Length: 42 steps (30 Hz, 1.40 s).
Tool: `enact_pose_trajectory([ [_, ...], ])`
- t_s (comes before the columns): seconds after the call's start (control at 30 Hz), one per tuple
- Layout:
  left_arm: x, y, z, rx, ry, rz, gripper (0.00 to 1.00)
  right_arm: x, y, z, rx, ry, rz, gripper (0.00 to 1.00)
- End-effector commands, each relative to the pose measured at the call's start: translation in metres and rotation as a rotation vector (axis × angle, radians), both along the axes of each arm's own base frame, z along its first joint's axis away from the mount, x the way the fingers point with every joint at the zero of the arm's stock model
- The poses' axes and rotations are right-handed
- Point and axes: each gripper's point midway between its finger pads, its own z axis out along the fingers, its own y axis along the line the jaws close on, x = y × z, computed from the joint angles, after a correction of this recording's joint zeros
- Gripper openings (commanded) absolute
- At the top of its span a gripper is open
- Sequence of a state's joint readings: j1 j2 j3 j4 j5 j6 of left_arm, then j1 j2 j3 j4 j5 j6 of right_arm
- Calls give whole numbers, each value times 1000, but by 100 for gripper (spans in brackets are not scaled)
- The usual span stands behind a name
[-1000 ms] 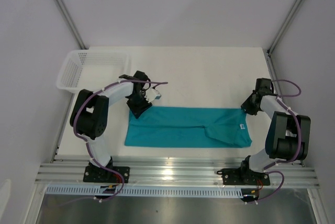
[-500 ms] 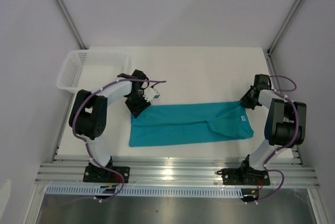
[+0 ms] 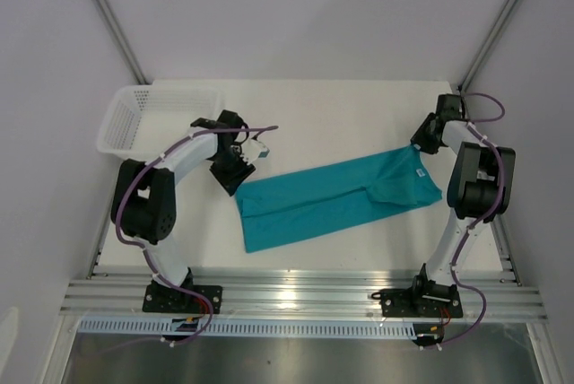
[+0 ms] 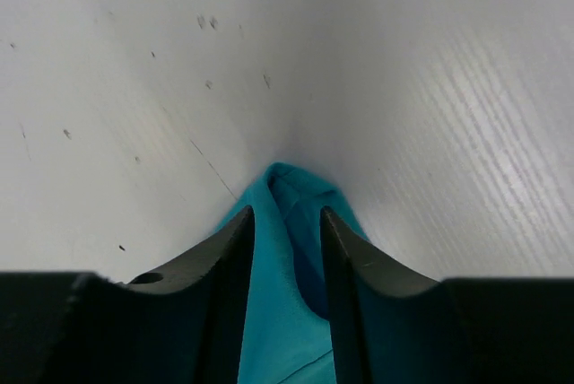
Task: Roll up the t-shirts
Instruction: Fold the tshirt
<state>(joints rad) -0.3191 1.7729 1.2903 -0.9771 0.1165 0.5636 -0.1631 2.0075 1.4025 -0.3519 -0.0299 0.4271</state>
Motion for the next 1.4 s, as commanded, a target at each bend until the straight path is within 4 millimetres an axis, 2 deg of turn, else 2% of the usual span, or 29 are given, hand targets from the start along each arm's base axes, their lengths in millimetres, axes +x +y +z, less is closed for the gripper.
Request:
enact_pose_trajectory([
  [0.0, 23, -10, 22, -63, -81, 66, 49, 5, -19, 48, -72, -57, 11, 41],
  [0.03, 24, -11, 17, -63, -69, 70, 49, 5, -22, 54, -81, -64, 15, 42],
  [0.07, 30, -14, 21, -74, -81, 79, 49, 2, -23, 59, -91, -66, 20, 42],
  [0.1, 32, -16, 19, -80, -77, 84, 49, -3, -32, 70, -116, -68, -9, 43],
  [0.17, 44, -21, 19, -89, -84, 95, 49, -15, -40, 75, -110, -58, -52, 43],
  [0.2, 47, -22, 17, -85, -84, 98, 49, -26, -47, 83, -104, -59, -82, 43],
  [0.23, 49, -23, 16, -86, -84, 100, 49, -43, -48, 71, -88, -20, -101, 43],
  [0.3, 56, -26, 13, -85, -83, 111, 49, -66, -52, 73, -74, -10, -148, 44],
  [0.33, 58, -27, 13, -88, -85, 116, 48, -79, -59, 66, -67, 11, -177, 44],
  [0.37, 59, -28, 12, -92, -84, 122, 48, -102, -56, 46, -52, 68, -193, 44],
  [0.43, 58, -30, 11, -105, -81, 123, 48, -122, -64, 42, -32, 72, -249, 44],
  [0.47, 57, -31, 11, -108, -82, 123, 48, -139, -60, 25, -9, 111, -263, 44],
  [0.57, 55, -29, 7, -102, -73, 122, 48, -148, -49, 16, 78, 88, -258, 44],
  [0.6, 54, -29, 6, -100, -70, 122, 48, -156, -43, 6, 96, 105, -251, 44],
  [0.73, 52, -28, 5, -97, -72, 121, 48, -152, -30, -1, 161, 71, -225, 42],
  [0.83, 50, -27, 4, -95, -75, 120, 48, -151, -32, 1, 153, 62, -231, 42],
  [0.93, 49, -26, 4, -95, -79, 122, 48, -159, -34, -11, 144, 109, -256, 39],
  [1.03, 45, -24, 2, -91, -75, 125, 48, -169, -32, -29, 149, 165, -273, 28],
  [1.07, 45, -23, 3, -89, -76, 126, 48, -166, -34, -31, 143, 157, -276, 21],
  [1.13, 44, -23, 5, -89, -76, 129, 48, -166, -37, -42, 137, 179, -282, 15],
  [1.2, 44, -22, 9, -90, -89, 128, 48, -150, -45, -40, 116, 157, -274, 8],
  [1.23, 43, -22, 10, -89, -87, 125, 48, -145, -46, -49, 118, 180, -269, 4],
  [1.27, 42, -21, 12, -88, -91, 125, 48, -124, -52, -40, 106, 142, -261, 3],
  [1.3, 43, -20, 17, -92, -102, 125, 48, -114, -54, -39, 96, 138, -254, 2],
  [1.33, 42, -20, 18, -93, -102, 122, 48, -106, -48, -50, 98, 171, -230, 1],
  [1.37, 41, -19, 20, -93, -102, 123, 48, -75, -52, -36, 82, 118, -211, 0],
])
